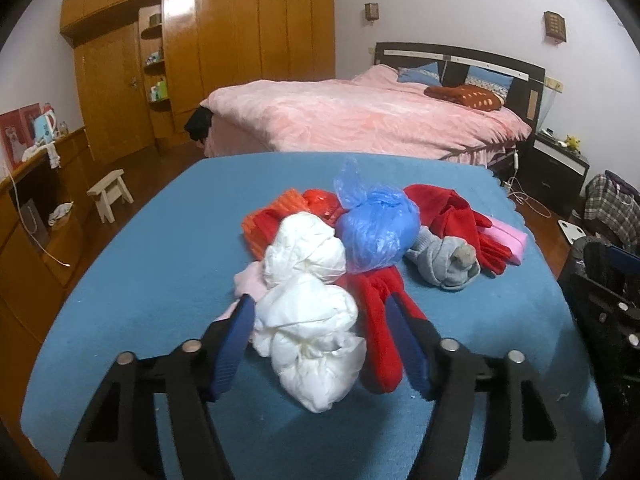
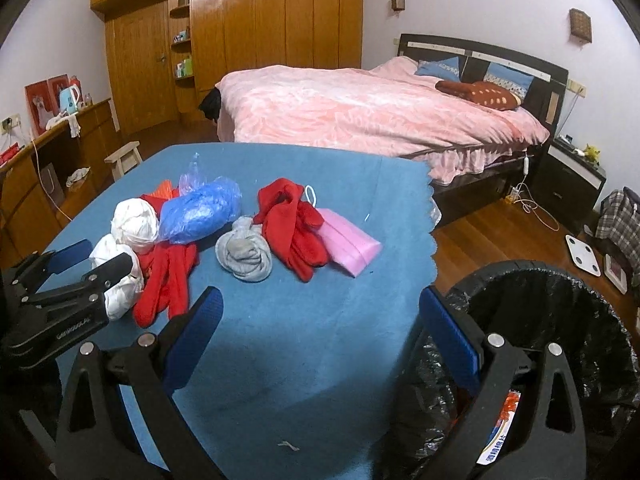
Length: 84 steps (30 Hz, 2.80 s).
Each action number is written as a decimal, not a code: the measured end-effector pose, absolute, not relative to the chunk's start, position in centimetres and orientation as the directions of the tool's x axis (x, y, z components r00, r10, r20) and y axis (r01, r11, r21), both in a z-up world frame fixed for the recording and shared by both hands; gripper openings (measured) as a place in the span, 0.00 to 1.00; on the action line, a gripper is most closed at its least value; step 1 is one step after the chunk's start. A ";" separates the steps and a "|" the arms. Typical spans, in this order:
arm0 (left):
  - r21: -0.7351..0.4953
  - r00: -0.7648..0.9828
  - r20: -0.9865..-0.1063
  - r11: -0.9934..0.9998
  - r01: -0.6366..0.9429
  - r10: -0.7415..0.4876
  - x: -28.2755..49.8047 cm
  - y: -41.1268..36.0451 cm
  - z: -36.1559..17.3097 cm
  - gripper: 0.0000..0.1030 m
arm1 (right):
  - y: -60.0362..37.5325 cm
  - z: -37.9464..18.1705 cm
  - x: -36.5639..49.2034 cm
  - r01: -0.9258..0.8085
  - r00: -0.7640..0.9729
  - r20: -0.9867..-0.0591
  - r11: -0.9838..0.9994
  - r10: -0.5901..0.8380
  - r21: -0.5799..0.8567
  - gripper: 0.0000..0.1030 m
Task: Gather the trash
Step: 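Grasp the white crumpled tissue with the left tool while the right tool grasps the grey sock, then carry tissue and sock over the bin and open both tools to drop them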
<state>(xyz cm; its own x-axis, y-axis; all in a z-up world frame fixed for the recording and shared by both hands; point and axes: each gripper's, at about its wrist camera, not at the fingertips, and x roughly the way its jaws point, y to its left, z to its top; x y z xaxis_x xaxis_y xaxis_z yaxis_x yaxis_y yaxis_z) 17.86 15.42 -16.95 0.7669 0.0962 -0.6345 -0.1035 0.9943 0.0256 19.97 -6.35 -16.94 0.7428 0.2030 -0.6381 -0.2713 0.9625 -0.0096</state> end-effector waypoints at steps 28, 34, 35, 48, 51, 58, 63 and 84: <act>-0.001 0.810 -0.578 0.993 -0.117 0.095 16.7 16.1 -14.4 0.18 | -3.5 -17.3 22.5 -0.333 0.719 -0.631 0.941 0.292 0.055 0.76; -0.013 0.811 -0.575 0.990 -0.140 0.107 17.1 17.1 -14.5 0.18 | -1.5 -18.1 24.5 -0.364 0.686 -0.656 0.929 0.316 0.066 0.68; -0.016 0.811 -0.575 0.990 -0.142 0.107 17.1 17.2 -14.6 0.18 | -1.2 -18.3 24.8 -0.368 0.680 -0.662 0.928 0.314 0.062 0.68; -0.040 0.810 -0.579 0.989 -0.140 0.091 17.4 18.0 -15.1 0.18 | 1.9 -21.5 27.3 -0.413 0.576 -0.759 0.909 0.305 0.052 0.46; -0.045 0.809 -0.581 0.989 -0.142 0.089 17.4 18.1 -15.1 0.18 | 1.9 -21.3 26.9 -0.417 0.582 -0.754 0.908 0.305 0.046 0.44; -0.045 0.810 -0.580 0.989 -0.142 0.090 17.3 18.0 -14.9 0.18 | 0.8 -20.0 25.3 -0.410 0.585 -0.741 0.908 0.329 0.079 0.44; -0.049 0.811 -0.579 0.989 -0.138 0.085 17.0 17.4 -13.8 0.18 | -0.2 -18.5 24.1 -0.409 0.589 -0.728 0.906 0.350 0.105 0.44; -0.045 0.830 -0.557 0.999 -0.012 -0.016 16.2 10.2 -8.5 0.18 | -8.2 -12.2 18.8 -0.354 0.689 -0.643 0.930 0.334 0.103 0.44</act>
<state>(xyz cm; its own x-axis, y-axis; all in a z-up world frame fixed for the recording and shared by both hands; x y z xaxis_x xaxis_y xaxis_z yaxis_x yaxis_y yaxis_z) 16.22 10.18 -8.46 0.8303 -0.0155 -0.5571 -0.0117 0.9989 -0.0453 18.79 -8.23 -12.24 0.6891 0.3340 -0.6431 -0.3540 0.9295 0.1034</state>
